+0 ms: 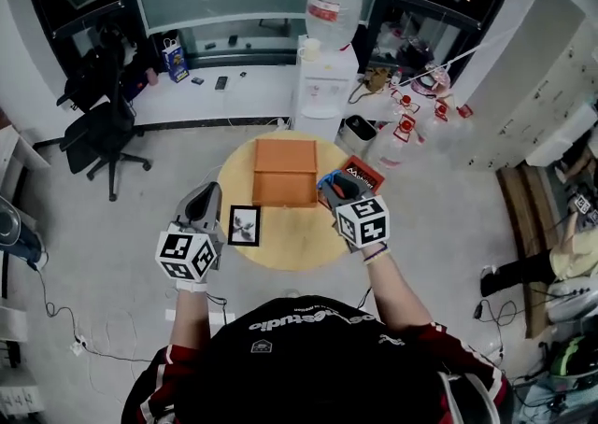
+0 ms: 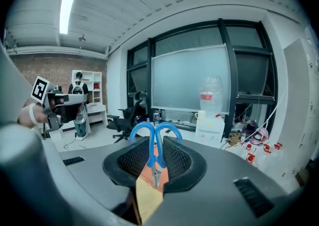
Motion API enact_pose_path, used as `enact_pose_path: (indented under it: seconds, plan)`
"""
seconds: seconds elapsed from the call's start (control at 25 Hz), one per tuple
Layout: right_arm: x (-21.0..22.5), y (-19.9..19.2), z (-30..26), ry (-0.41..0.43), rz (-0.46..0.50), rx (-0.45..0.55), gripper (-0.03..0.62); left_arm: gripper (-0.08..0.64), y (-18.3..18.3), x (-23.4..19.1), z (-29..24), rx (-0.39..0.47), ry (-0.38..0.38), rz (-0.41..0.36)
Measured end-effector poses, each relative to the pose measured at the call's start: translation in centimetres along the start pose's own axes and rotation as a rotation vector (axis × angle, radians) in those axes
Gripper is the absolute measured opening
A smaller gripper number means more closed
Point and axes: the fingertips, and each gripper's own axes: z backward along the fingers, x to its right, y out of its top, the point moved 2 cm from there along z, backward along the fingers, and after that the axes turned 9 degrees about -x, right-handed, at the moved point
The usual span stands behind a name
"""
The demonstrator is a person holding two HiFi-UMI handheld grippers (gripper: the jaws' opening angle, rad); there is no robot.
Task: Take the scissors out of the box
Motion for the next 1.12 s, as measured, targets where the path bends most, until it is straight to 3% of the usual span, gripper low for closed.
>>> enact_pose_path:
  seconds: [0.44,0.68,1.12]
  plan:
    - [-3.2,0.7,7.4,-0.107,-0.072,0.113,0.11,0.018,-0.2,1.8,3.2,0.004,-0.105,-0.009]
    - [-5.1,-0.1,10.8,-0.158,-0.097,0.167,0.11,0.018,-0.6,3.2,5.3,0.003,-0.158,-0.06]
    - [-7.7,2.5,13.3,-0.165,-0.108,0.232,0.109,0.018,-0.1,1.3,8.0,0.025,-0.164,-0.042]
